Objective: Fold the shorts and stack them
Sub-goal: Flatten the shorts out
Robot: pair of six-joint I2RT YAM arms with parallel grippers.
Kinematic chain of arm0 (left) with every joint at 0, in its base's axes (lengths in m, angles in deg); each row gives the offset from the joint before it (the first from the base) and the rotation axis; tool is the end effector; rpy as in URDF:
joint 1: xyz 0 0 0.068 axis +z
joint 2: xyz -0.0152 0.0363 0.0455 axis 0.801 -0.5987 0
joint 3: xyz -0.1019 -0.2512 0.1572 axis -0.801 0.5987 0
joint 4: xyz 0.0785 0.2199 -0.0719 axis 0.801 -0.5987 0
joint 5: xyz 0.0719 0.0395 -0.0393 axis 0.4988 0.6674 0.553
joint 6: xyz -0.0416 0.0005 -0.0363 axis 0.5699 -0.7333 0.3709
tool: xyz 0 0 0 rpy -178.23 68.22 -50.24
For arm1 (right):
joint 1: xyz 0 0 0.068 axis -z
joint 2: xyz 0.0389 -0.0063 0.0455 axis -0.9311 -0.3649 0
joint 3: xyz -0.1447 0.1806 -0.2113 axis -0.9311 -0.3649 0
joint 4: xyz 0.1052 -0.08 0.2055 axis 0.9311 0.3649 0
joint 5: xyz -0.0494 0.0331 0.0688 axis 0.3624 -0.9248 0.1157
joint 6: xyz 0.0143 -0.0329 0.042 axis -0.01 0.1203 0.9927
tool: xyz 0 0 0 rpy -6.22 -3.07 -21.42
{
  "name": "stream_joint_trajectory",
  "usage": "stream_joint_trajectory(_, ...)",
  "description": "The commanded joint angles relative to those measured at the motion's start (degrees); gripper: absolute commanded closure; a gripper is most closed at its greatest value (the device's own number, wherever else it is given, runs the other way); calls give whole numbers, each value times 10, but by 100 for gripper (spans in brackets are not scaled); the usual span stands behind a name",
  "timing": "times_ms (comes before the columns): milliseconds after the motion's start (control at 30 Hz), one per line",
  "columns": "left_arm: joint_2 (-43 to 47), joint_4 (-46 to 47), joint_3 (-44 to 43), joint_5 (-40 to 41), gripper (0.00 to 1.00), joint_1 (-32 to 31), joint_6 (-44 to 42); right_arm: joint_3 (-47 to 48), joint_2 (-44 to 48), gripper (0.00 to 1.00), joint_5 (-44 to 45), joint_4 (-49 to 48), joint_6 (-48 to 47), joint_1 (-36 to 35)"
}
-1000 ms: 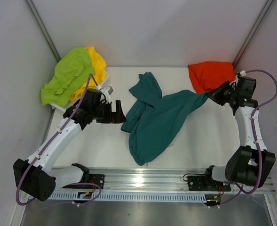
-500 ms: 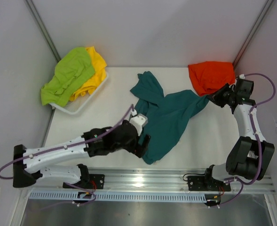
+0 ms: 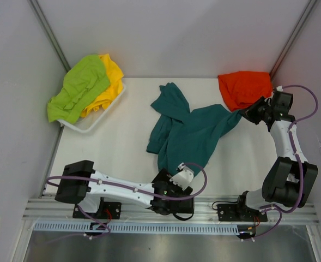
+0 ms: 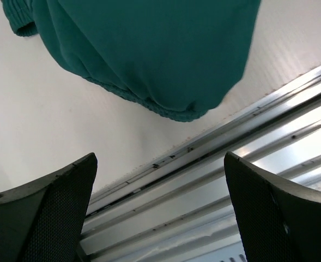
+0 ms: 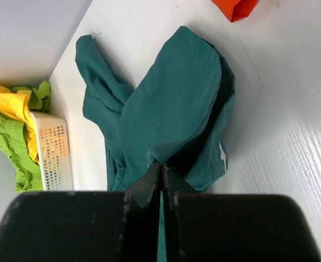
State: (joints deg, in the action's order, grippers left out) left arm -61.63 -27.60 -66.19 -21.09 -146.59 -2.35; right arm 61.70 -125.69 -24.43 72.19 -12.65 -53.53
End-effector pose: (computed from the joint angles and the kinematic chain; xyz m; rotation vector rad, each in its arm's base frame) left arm 0.0088 -0.2814 0.2650 0.7650 2.2569 0.0675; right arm 0.2888 -0.0605 0.3364 0.7185 2.1519 0.7007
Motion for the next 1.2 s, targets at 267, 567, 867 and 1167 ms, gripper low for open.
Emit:
stream_joint_trajectory(267,-87,-12,-107,38,5,-45,81,0,5,100,-14,-25,4,0)
stream_joint_trajectory(567,-146,-91,-144,96,13,-37,152,3,7,100,-27,-29,9,0)
stream_joint_trajectory(867,-196,-97,-148,146,27,-32,194,-1,7,100,-38,-36,11,0)
stream_joint_trajectory(1167,-213,-83,-145,183,49,-11,212,-2,8,100,-44,-43,15,-1)
